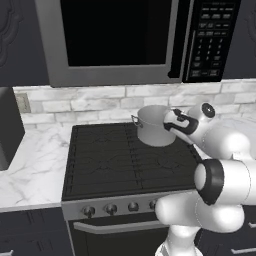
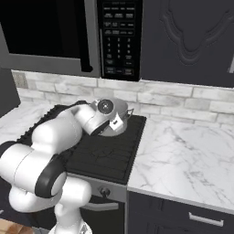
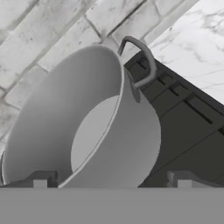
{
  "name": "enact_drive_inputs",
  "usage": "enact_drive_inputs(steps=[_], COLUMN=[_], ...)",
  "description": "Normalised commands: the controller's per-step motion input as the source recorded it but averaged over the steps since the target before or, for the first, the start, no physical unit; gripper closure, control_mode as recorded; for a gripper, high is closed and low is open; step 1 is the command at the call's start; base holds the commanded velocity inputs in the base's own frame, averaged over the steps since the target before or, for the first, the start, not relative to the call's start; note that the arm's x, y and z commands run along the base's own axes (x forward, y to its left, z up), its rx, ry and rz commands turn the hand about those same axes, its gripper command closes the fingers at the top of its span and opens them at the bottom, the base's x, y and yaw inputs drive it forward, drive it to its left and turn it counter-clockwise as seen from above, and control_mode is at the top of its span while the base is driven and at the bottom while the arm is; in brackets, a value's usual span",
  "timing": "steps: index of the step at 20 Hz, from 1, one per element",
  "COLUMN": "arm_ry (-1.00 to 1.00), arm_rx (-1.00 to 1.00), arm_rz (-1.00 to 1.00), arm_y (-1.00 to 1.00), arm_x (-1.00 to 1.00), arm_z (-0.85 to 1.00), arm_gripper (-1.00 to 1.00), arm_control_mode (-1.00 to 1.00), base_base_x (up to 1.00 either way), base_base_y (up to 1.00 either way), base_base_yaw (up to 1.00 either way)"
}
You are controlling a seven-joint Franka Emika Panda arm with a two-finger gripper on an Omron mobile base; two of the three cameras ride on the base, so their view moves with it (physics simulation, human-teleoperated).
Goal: Move the pot and pan from the stove into the sink.
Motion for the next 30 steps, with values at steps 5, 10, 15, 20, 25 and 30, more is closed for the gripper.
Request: enact_drive_inputs(steps=[5, 10, 15, 20, 25, 30], arm_ry=[-0.01, 0.00, 0.01, -0.01, -0.03, -0.08], arm_rx=[-0.05, -0.02, -0.01, 0.03, 0.05, 0.01], arm_rz=[-0.01, -0.01, 0.00, -0.04, -0.02, 0.00], arm_y=[-0.04, 0.00, 0.00, -0.06, -0.04, -0.01], arm_x=[0.00, 0.01, 0.02, 0.00, 0.00, -0.02], arm_z=[-0.31, -0.14, -0.02, 0.36, 0.45, 0.08], arm_gripper=[-1.00, -1.00, -1.00, -1.00, -1.00, -1.00], arm_control_mode=[-1.00, -1.00, -1.00, -1.00, -1.00, -1.00], base_base_x=[0.00, 0.00, 0.00, 0.00, 0.00, 0.00], base_base_y=[0.00, 0.00, 0.00, 0.00, 0.00, 0.00], base_base_yaw=[0.00, 0.00, 0.00, 0.00, 0.00, 0.00])
